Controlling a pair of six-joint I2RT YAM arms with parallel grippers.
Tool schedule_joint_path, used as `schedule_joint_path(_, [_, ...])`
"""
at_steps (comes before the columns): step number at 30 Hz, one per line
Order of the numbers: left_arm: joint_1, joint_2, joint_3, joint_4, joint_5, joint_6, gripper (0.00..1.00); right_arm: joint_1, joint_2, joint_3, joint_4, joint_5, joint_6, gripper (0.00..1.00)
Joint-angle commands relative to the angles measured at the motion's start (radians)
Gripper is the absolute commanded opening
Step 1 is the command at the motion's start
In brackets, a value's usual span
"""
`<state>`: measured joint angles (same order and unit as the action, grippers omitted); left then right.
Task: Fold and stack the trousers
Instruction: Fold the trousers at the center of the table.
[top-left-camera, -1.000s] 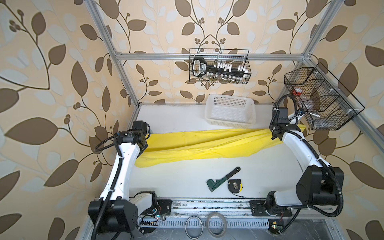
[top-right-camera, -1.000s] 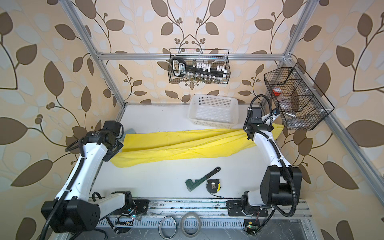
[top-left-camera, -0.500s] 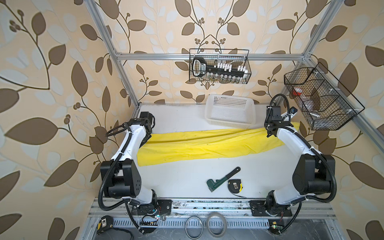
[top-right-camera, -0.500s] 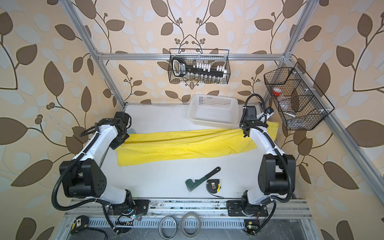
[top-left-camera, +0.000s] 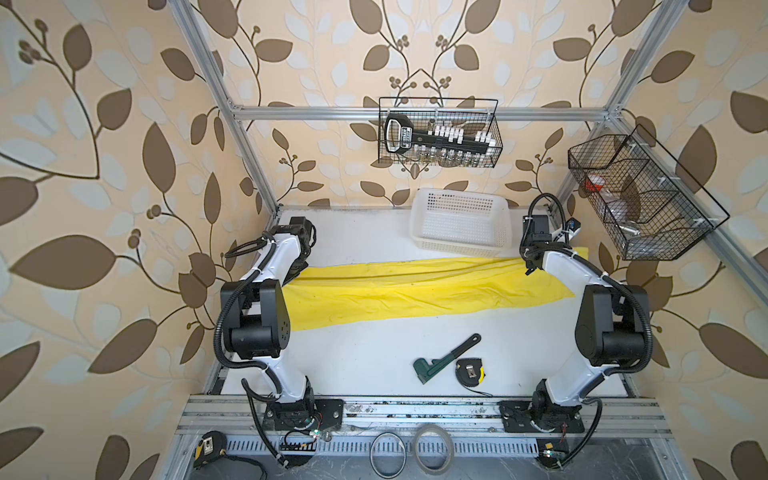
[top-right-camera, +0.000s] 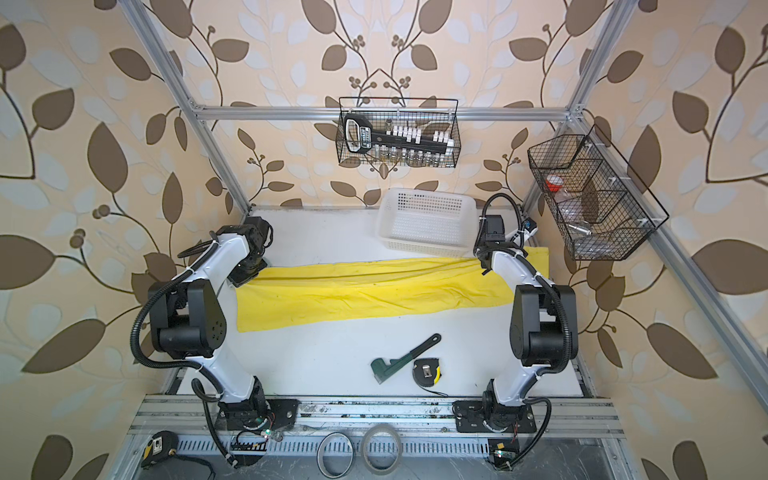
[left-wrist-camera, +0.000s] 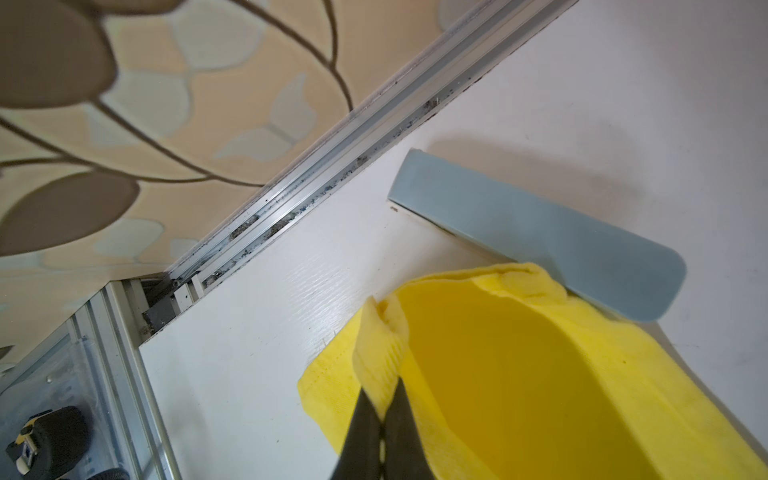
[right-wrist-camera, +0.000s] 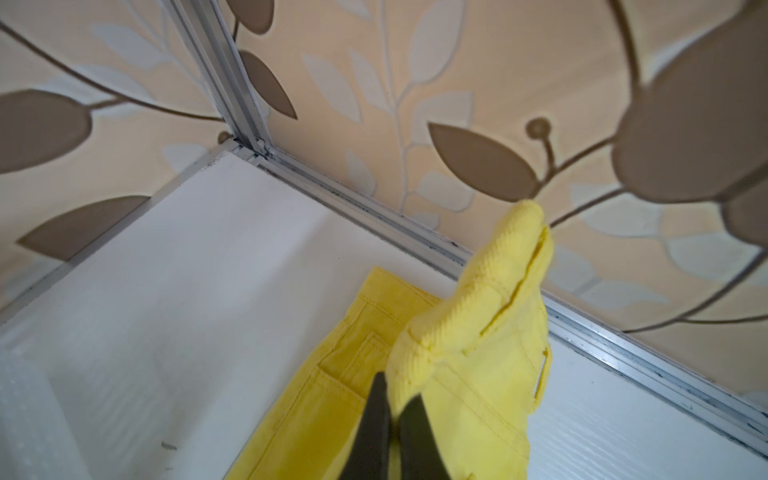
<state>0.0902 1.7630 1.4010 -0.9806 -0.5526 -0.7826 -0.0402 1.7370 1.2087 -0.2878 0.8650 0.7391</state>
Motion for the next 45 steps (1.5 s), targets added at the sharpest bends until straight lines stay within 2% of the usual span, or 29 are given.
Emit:
schedule_joint_path(1, [-0.004,0.014,0.045,0.003,-0.024,0.016,0.02,-0.006,0.04,0.068,0.032,0.046,0.004,0.07])
schedule_joint_path(9, [-0.009,0.056,0.087,0.019,0.022,0.044,0.17,-0.011,0.12,0.088,0.06,0.003,-0.002,0.11])
schedule_joint_path(15, [-0.019,0.074,0.125,0.012,0.025,0.069,0.33,-0.006,0.146,0.107,0.05,-0.025,-0.004,0.28])
schedule_joint_path(21, [-0.02,0.032,0.134,-0.003,0.031,0.107,0.54,-0.014,0.128,0.133,0.009,-0.101,-0.016,0.39])
schedule_joint_path(25, [-0.035,-0.046,0.105,-0.017,0.055,0.141,0.74,-0.013,0.039,0.077,0.027,-0.216,-0.072,0.46])
schedule_joint_path(30, [-0.123,-0.161,0.023,-0.034,0.147,0.189,0.76,-0.004,-0.104,-0.053,0.071,-0.431,-0.167,0.48])
schedule_joint_path(35, [-0.284,-0.25,-0.126,-0.014,0.273,0.092,0.76,0.0,-0.22,-0.218,0.094,-0.721,-0.195,0.5])
schedule_joint_path(38, [-0.375,-0.276,-0.213,0.056,0.357,0.042,0.77,0.006,-0.255,-0.315,0.108,-0.839,-0.186,0.5])
schedule_joint_path(41, [-0.446,-0.247,-0.255,0.117,0.394,0.028,0.78,0.015,-0.241,-0.383,0.152,-0.889,-0.195,0.5])
schedule_joint_path(45, [-0.477,-0.183,-0.266,0.186,0.43,0.048,0.78,0.017,-0.172,-0.399,0.169,-0.895,-0.202,0.5])
